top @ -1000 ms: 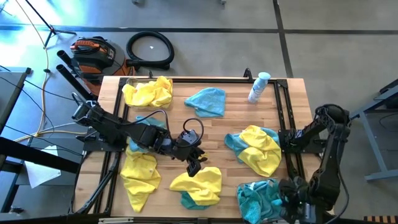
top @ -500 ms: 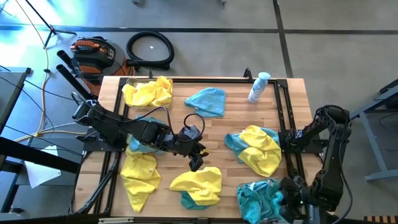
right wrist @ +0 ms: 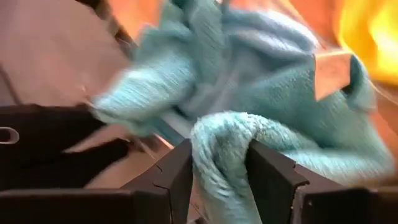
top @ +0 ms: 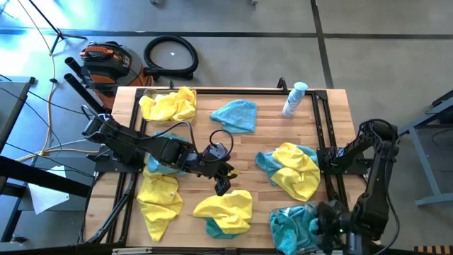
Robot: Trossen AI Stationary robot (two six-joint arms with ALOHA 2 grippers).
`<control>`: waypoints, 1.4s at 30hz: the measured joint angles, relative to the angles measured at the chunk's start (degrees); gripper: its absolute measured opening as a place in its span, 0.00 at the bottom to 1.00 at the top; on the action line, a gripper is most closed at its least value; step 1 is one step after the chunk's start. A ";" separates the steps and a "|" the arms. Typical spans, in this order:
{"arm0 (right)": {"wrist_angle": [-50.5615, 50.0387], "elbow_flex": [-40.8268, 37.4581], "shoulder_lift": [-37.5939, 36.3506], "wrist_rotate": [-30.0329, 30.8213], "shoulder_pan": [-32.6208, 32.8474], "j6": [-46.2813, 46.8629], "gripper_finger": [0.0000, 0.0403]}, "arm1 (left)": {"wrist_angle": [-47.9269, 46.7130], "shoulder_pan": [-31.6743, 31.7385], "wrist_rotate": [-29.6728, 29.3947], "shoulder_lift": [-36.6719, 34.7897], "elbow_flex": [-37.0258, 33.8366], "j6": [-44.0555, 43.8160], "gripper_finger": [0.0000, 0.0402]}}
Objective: Sort microfiber towel by color & place in baskets
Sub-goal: Put the blue towel into the bottom transparent bin
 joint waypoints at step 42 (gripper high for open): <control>0.41 0.42 18.96 -8.53 -8.30 -2.36 0.04 | -1.34 0.31 0.11 0.00 0.00 0.96 0.34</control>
